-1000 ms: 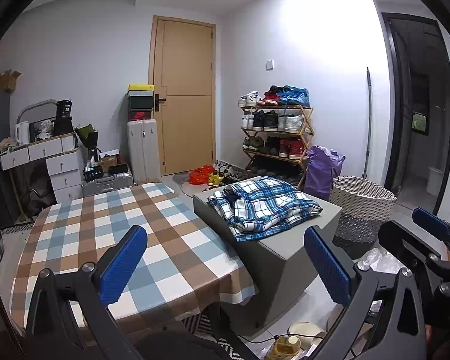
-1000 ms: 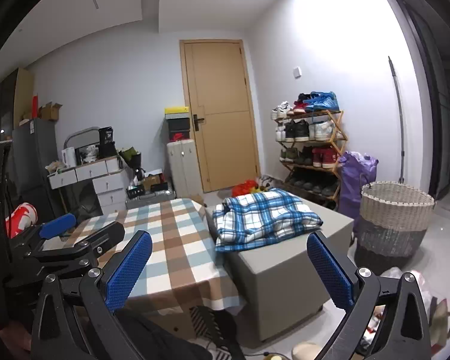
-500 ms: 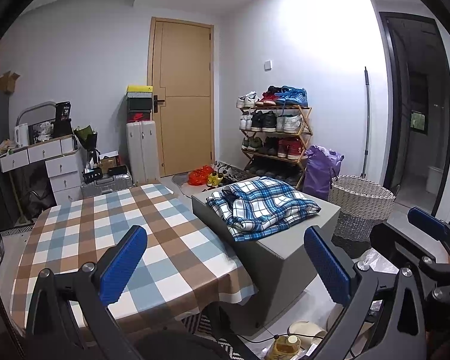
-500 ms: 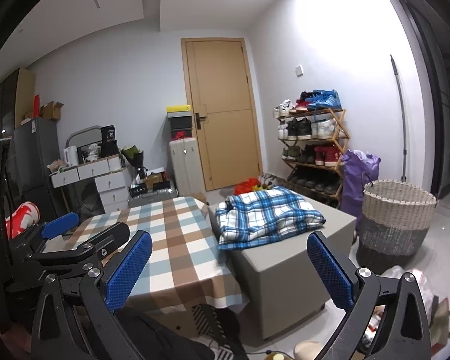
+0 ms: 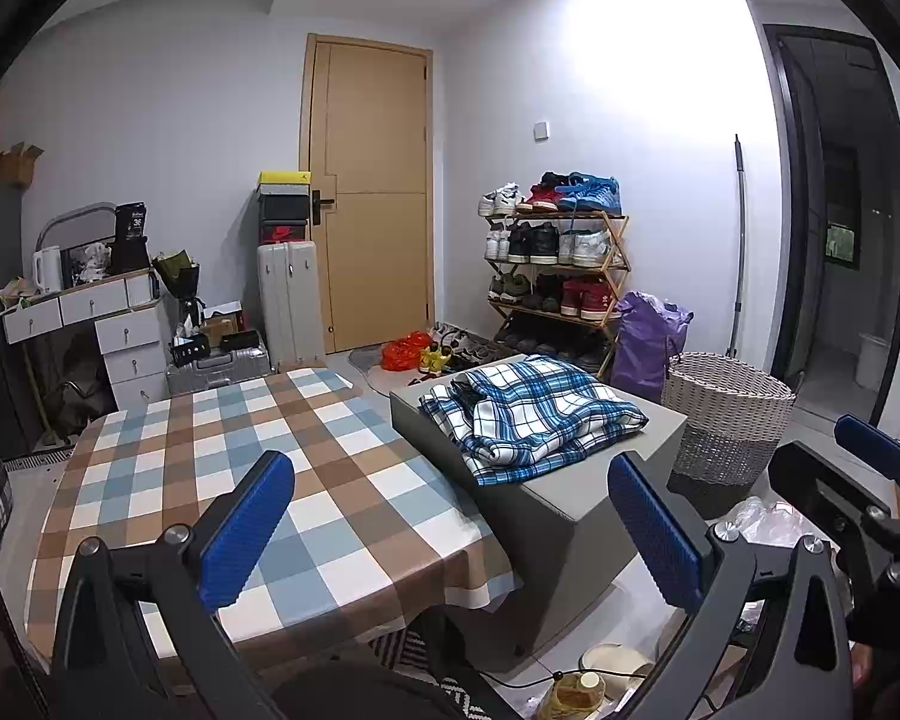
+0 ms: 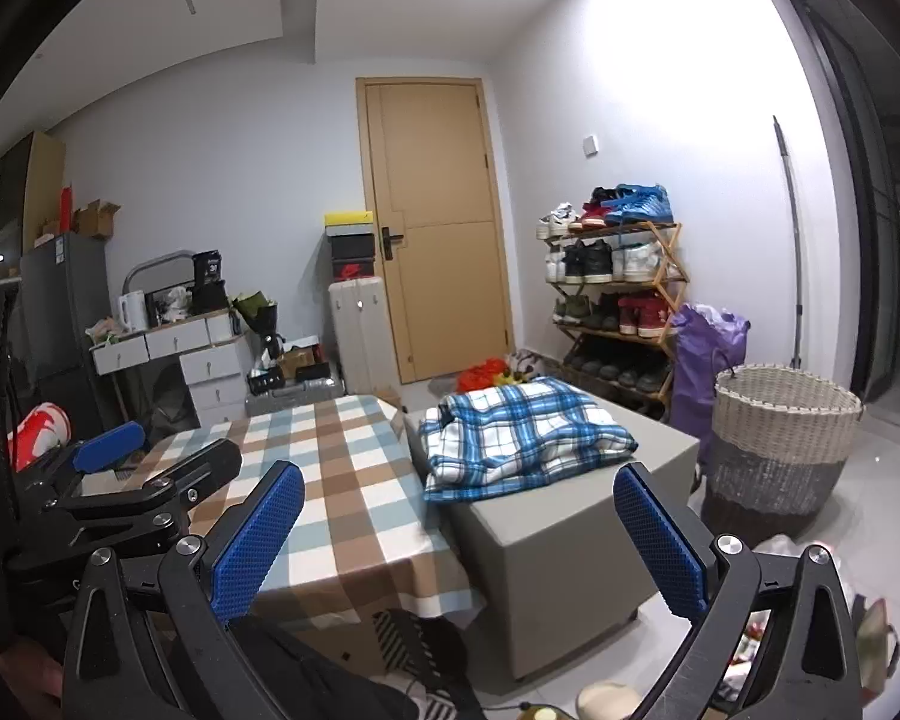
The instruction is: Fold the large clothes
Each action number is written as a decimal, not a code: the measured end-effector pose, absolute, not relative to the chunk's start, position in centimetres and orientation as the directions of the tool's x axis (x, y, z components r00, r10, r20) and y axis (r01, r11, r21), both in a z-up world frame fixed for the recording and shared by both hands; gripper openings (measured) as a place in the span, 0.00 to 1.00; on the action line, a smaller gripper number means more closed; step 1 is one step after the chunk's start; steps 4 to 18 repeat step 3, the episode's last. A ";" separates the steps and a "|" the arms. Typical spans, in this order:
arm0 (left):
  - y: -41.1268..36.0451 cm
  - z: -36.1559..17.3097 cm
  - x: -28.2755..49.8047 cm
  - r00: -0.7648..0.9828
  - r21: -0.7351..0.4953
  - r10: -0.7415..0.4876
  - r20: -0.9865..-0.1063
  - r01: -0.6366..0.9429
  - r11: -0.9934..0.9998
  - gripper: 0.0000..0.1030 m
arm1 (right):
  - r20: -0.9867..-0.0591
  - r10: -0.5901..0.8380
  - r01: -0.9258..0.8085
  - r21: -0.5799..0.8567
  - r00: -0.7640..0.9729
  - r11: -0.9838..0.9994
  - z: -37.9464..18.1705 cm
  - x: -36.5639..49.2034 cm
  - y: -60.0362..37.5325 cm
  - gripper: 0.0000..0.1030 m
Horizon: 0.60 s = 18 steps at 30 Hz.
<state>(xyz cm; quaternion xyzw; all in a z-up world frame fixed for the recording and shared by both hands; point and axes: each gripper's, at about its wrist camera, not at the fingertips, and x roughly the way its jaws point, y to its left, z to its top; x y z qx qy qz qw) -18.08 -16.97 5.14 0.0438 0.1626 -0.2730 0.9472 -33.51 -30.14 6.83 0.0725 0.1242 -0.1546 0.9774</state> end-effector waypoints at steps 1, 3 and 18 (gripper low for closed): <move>-17.4 5.3 -17.9 0.785 -0.004 -0.513 -0.347 0.546 0.838 0.99 | -0.267 -0.284 0.322 0.107 0.921 0.941 6.9 -33.5 -30.2 1.00; -18.5 6.1 -17.4 0.773 0.011 -0.520 -0.364 0.562 0.827 0.99 | -0.278 -0.279 0.319 0.107 0.919 0.942 6.9 -33.1 -30.3 1.00; -18.5 6.1 -17.4 0.773 0.011 -0.520 -0.364 0.562 0.827 0.99 | -0.278 -0.279 0.319 0.107 0.919 0.942 6.9 -33.1 -30.3 1.00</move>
